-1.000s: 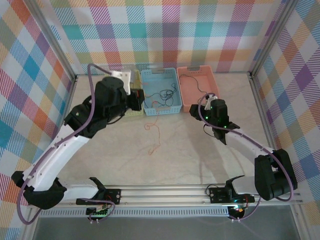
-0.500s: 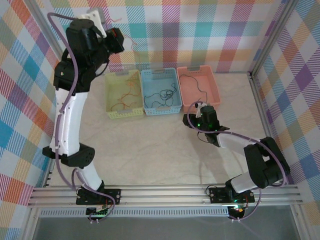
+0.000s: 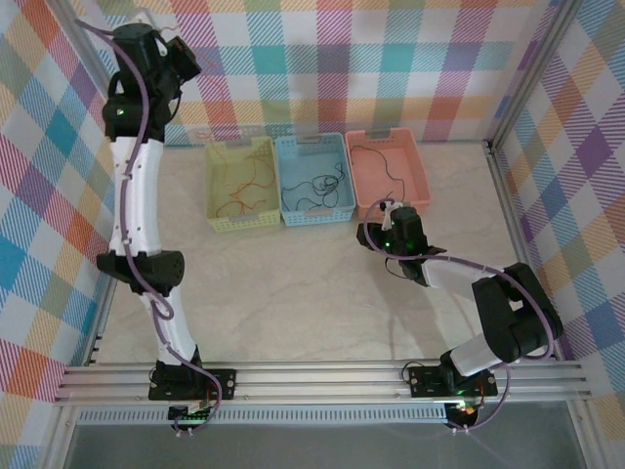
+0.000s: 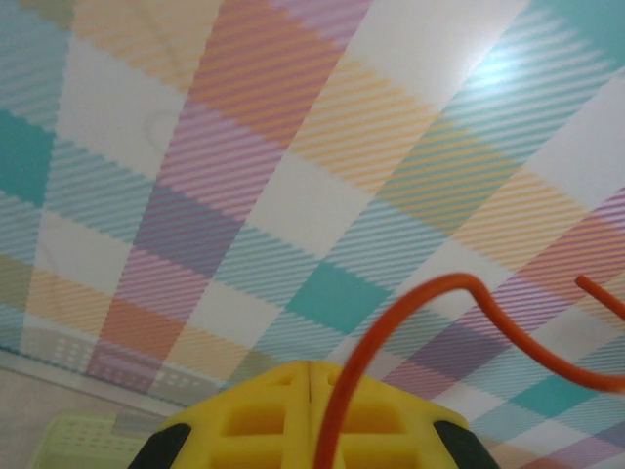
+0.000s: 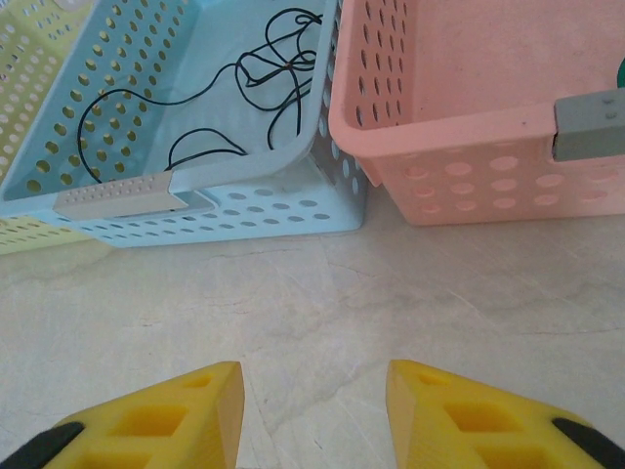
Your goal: Untangle the cables
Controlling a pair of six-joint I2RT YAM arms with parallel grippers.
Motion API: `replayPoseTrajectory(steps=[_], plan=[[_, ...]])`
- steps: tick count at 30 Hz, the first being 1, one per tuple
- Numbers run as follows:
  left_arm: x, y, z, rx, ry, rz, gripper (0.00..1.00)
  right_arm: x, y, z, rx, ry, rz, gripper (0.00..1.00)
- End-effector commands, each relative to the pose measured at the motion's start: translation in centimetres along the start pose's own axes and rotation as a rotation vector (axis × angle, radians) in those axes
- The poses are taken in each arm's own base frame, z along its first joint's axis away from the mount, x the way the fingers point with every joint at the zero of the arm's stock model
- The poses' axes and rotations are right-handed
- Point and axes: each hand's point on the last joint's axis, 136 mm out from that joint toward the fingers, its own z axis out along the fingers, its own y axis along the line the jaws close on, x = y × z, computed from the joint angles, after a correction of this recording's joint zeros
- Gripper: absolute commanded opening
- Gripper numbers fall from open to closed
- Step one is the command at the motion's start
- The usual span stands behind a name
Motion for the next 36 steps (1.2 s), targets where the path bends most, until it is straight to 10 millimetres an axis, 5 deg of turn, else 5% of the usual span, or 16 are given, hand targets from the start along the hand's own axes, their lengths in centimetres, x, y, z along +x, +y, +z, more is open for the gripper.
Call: replayPoseTrajectory(steps=[1, 6, 9, 12, 16, 23, 30, 36], plan=[[2.4, -0.1, 3.3, 0.063, 0.058, 0.008, 0.00, -0.1, 0.8, 0.4, -0.035, -0.006, -0.007, 0.44], [10.7, 2.5, 7.2, 0.060, 0.288, -0.016, 0.00, -0.4, 0.8, 0.4, -0.036, -0.012, -0.014, 0.43], [16.1, 4.9, 7.9, 0.039, 0.363, -0.050, 0.00, -0.2, 0.8, 0.3, -0.035, -0.010, -0.014, 0.44], [20.5, 7.9, 6.4, -0.034, 0.419, -0.064, 0.02, -0.3, 0.7, 0.3, -0.031, -0.012, -0.015, 0.44], [25.1, 10.8, 2.5, -0.097, 0.502, -0.074, 0.26, -0.3, 0.7, 0.3, -0.032, -0.013, -0.014, 0.44], [26.0, 14.5, -7.2, -0.241, 0.399, 0.011, 1.00, -1.9, 0.8, -1.4, -0.011, -0.080, -0.071, 0.50], [26.2, 18.1, -16.4, -0.217, 0.058, 0.091, 1.00, -4.9, -1.1, -7.1, 0.166, -0.235, -0.255, 0.68], [28.6, 21.6, -19.3, -0.235, -0.096, 0.218, 1.00, -4.4, -6.4, -11.5, 0.392, -0.325, -0.311, 0.83]])
